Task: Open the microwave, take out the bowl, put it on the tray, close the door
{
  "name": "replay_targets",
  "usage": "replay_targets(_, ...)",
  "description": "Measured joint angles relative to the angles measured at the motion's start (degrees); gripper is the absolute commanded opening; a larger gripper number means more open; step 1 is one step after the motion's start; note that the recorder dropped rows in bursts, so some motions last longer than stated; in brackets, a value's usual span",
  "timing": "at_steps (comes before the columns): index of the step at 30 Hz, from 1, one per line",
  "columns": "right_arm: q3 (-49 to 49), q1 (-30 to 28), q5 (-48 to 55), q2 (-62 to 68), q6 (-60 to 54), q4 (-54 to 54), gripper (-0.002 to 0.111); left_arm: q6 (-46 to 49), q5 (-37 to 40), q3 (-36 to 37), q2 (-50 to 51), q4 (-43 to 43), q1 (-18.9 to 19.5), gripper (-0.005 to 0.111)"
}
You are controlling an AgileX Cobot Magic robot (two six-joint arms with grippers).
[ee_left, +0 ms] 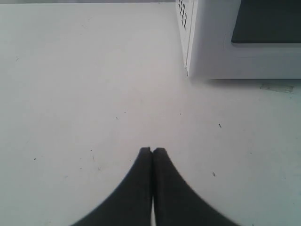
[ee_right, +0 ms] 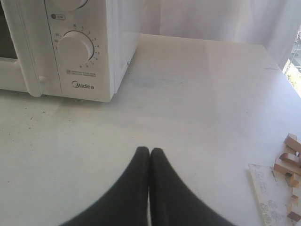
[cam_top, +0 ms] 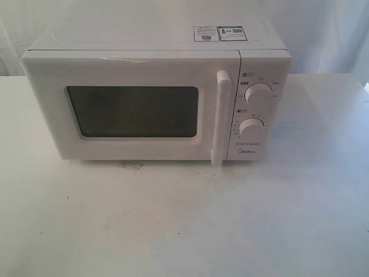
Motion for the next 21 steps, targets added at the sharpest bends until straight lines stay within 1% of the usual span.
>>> replay_targets(21, 0.0, 0.0, 0.0, 0.0, 0.6, 0.0, 0.000, 0.0, 0.0, 0.0, 0.0, 0.0, 0.0, 0.000)
